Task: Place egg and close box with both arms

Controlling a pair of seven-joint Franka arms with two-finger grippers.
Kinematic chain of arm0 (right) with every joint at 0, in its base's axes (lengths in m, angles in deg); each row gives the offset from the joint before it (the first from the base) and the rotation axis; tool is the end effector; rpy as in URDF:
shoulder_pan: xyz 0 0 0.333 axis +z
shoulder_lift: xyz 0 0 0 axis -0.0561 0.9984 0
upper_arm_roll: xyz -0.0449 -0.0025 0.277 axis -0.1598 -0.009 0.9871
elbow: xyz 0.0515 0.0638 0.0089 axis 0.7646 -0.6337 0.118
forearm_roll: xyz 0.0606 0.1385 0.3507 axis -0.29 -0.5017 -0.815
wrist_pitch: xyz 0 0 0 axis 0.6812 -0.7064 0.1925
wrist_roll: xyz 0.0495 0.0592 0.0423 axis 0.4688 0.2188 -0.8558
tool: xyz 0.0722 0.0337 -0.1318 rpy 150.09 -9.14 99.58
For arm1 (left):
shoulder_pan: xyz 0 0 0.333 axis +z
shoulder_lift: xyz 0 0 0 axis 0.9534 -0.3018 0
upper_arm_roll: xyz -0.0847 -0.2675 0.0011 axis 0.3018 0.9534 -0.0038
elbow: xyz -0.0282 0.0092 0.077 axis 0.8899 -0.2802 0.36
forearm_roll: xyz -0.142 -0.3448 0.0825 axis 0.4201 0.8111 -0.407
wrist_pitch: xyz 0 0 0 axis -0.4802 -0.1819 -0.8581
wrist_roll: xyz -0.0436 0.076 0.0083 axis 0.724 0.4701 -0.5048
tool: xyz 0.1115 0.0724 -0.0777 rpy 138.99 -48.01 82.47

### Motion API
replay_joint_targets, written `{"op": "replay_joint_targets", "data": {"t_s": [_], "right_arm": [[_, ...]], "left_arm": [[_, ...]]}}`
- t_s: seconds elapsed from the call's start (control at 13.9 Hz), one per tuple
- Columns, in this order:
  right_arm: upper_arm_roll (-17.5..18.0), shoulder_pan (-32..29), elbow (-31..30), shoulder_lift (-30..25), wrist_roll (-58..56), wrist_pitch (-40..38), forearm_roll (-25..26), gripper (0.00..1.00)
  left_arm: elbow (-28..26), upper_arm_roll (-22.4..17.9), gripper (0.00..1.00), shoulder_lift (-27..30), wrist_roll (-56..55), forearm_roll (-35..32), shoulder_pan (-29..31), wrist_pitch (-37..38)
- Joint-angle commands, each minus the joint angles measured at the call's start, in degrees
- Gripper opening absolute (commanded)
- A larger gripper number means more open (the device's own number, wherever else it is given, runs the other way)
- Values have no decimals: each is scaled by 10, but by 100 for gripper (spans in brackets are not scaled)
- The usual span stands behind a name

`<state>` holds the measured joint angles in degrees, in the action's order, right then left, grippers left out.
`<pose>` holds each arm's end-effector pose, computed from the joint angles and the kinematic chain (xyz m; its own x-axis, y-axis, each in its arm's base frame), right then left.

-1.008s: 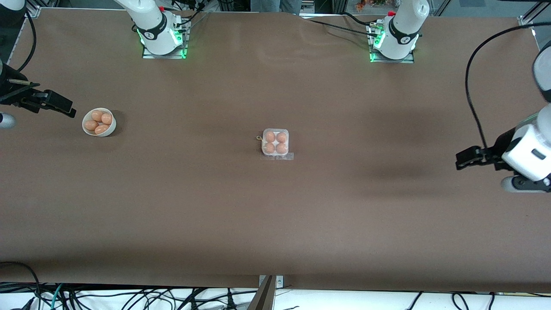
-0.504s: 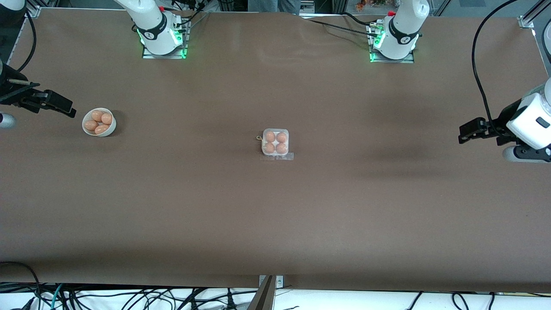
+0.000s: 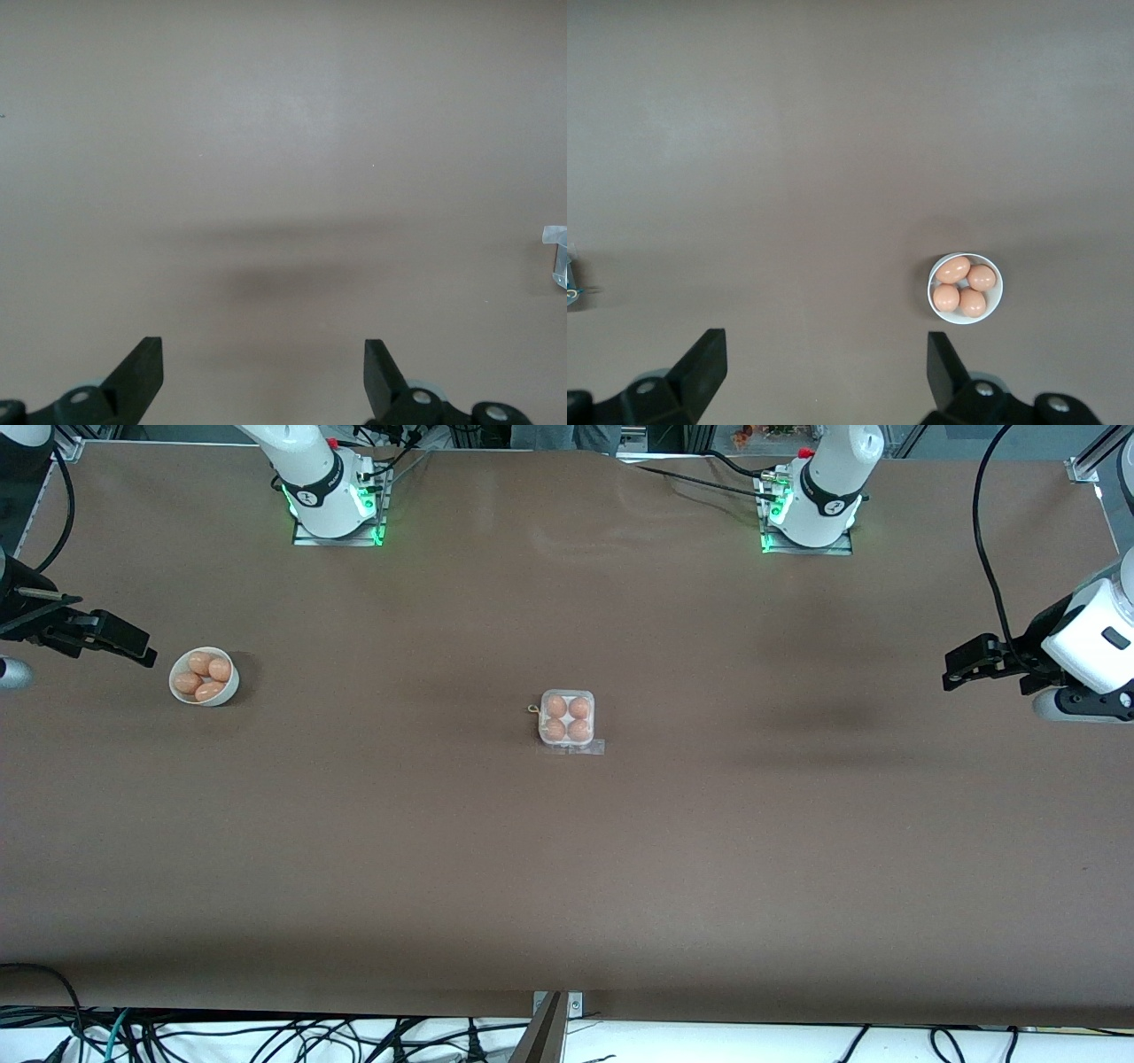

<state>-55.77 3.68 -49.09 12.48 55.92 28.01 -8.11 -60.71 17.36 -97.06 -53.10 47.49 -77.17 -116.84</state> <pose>0.5570 -0.0105 0.5113 0.9917 -0.1225 -0.0394 -0.1224 -0.9925 0.0040 0.5723 -0.0136 0.5004 0.9976 -0.0187 -0.0659 -0.0184 -0.9998 0.0048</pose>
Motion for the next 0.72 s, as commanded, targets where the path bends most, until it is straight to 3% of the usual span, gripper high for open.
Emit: {"op": "replay_joint_targets", "data": {"t_s": [0.0,0.65], "right_arm": [[3,-1,-7,-9,1,2,0,100],[3,0,-7,-9,1,2,0,100]], "left_arm": [[-37,4,100,27,11,-8,3,-12],[-54,4,100,38,12,-7,8,-12]]}}
